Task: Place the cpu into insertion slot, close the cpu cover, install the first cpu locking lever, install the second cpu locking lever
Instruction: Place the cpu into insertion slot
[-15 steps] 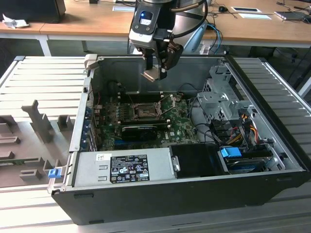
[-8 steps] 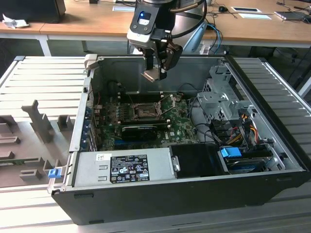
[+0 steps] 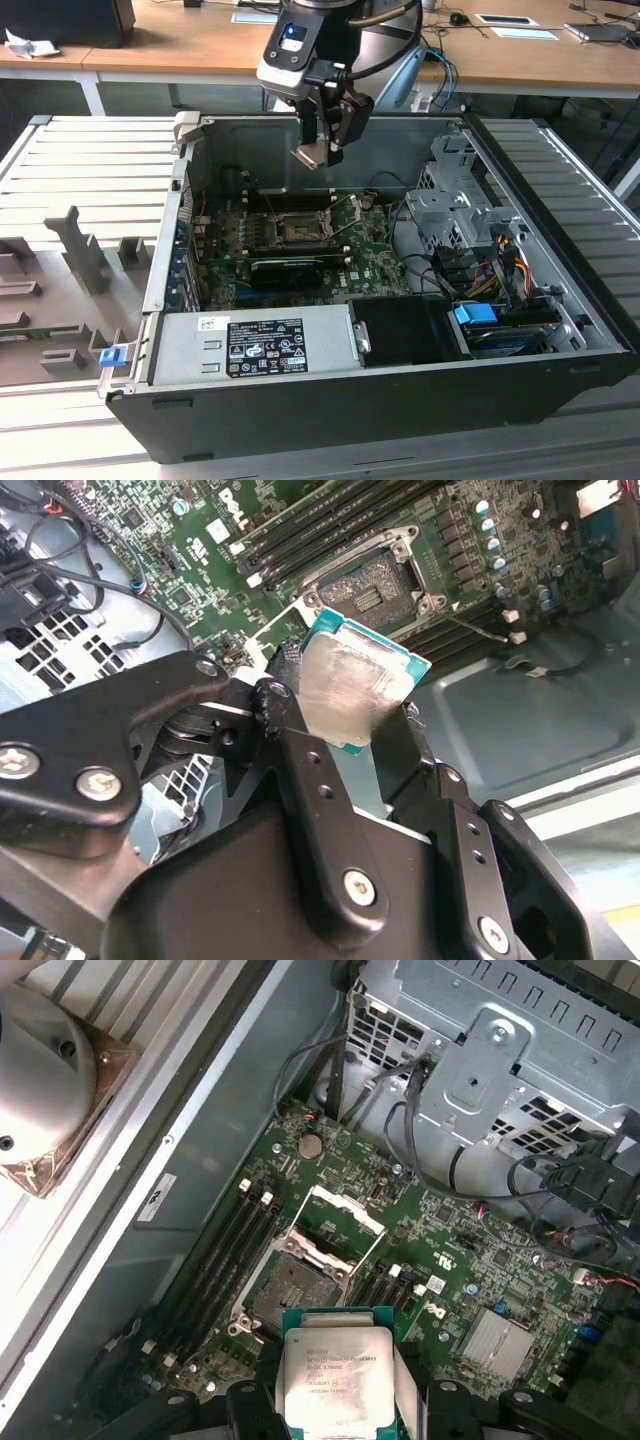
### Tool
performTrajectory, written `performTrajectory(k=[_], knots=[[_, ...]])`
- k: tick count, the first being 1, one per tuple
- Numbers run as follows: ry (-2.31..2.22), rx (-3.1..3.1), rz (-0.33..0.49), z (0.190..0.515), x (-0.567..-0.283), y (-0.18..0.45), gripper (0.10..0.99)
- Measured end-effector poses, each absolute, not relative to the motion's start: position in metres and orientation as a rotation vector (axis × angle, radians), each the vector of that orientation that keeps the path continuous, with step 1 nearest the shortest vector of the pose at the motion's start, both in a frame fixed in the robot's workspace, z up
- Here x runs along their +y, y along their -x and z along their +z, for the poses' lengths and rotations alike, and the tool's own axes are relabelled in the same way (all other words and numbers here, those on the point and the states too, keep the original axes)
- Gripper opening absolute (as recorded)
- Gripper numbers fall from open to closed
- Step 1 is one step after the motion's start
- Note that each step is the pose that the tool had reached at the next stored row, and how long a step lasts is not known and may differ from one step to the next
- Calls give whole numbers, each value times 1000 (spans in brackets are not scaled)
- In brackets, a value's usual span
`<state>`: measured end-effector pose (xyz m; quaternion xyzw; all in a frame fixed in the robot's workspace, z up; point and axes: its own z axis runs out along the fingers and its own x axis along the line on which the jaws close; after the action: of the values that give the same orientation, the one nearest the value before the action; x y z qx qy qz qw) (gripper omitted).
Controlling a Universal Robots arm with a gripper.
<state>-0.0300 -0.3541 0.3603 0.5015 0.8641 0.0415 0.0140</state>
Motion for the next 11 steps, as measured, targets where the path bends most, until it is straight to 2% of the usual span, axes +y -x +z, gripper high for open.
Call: performTrajectory(k=[11], knots=[[-1766,2553,124,356,-354,30,529]])
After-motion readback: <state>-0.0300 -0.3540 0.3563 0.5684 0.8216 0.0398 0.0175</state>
